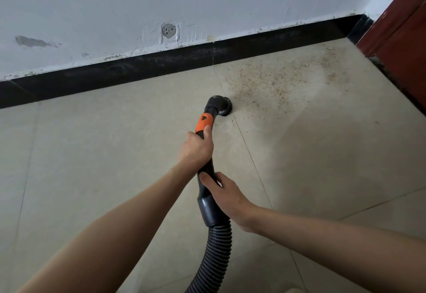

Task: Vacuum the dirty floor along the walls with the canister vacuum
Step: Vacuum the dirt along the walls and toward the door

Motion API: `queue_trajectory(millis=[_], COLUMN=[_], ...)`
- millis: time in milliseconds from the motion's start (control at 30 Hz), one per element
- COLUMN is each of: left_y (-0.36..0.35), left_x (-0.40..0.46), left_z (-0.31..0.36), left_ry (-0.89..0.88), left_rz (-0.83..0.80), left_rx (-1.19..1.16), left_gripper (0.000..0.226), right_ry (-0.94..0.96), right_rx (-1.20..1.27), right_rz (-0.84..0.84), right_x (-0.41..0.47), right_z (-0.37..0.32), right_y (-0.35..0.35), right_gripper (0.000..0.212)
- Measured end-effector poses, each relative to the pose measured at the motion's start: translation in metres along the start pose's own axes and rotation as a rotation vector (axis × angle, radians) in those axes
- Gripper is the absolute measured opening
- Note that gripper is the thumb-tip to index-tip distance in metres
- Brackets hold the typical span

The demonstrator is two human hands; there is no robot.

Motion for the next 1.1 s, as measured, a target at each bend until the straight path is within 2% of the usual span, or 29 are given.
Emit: queue_trajectory(millis=[167,267,367,567,800,933,1033,1100], left_y=[-0.002,0.002,0.010,0.031,0.037,0.023,0.012,0.006], left_x=[0.000,0.001,-0.005,-0.008,-0.017,-0.029,-0.036,-0.041], left_z=[0.002,0.000,0.000,-0.020,-0.059,-0.065,-0.051,-0.042], left_ry=[-0.016,0.016,0.087,0.128,0.222,0.189,0.151,0.138], left_rz=[-0.030,-0.121,-0.202,-0.049,0.129,0.132,0.067,0.026], left_rx=[-0.033,-0.192,-0.350,-0.414,-0.493,-0.503,-0.485,-0.473], left_gripper=[0.049,0.057,0.056,0.044,0.048,0.043,0.042,0.041], right_ry=[0.027,0.050,0.067,0.050,-0.013,-0.031,-0.011,0.020], right_rx=[-0.026,-0.033,-0.049,-0.120,-0.254,-0.257,-0.259,-0.259], right_rz=[0.023,0.015,0.002,-0.120,-0.230,-0.194,-0.124,-0.071], right_x=[0.000,-0.001,-0.001,0.002,-0.001,-0.009,-0.014,-0.016], right_z=[-0.002,-0.007,-0.013,-0.019,-0.006,0.010,0.016,0.017], right_y=[0.000,-0.006,-0.010,-0.026,-0.042,-0.039,-0.029,-0.022], right_gripper=[0.032,0.031,0.031,0.034,0.045,0.054,0.036,0.038])
Point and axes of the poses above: each hand's wrist, its own x-axis towards the middle knuckle, its own y-axis out of the back of the hand, z = x × y, the point moved 6 cm from there along x, towards the middle knuckle, and after that the axes turned 13 degrees about x, right-handed, at the moved point
